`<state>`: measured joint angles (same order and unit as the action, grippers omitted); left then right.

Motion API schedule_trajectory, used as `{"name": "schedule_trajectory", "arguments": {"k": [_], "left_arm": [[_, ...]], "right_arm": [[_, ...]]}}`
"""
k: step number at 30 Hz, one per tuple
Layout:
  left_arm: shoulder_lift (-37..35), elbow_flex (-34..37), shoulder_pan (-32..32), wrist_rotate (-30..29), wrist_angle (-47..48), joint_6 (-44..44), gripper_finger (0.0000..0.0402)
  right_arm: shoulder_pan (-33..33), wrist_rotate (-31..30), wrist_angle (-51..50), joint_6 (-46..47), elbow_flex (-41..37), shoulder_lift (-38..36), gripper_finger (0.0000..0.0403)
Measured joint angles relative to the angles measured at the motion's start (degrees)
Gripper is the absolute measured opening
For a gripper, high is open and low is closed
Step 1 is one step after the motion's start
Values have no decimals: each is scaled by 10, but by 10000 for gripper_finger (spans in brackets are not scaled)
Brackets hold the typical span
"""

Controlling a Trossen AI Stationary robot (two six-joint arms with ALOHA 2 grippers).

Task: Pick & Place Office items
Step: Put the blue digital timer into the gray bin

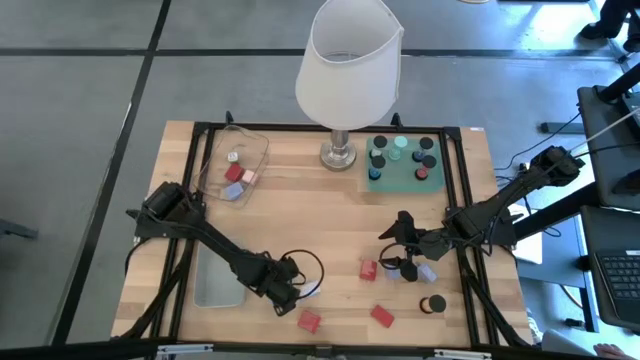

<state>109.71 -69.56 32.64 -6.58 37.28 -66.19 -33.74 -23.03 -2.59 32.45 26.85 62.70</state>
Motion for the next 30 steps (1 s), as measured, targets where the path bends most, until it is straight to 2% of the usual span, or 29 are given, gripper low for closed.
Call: {"name": "schedule_trajectory", "arguments": {"k": [10, 19, 26, 30], "left_arm": [[3, 0, -1, -44, 21, 30, 255], [2, 0, -4, -38, 31, 39, 153], [-14, -16, -7, -48, 29, 80, 153], [-31, -48, -11, -83, 71, 113, 153]], "right_arm": [[0, 0, 0, 0, 0, 0, 339], [0, 0, 0, 0, 0, 0, 339], [0, 0, 0, 0, 0, 0, 339], [0, 0, 0, 0, 0, 0, 339]]}}
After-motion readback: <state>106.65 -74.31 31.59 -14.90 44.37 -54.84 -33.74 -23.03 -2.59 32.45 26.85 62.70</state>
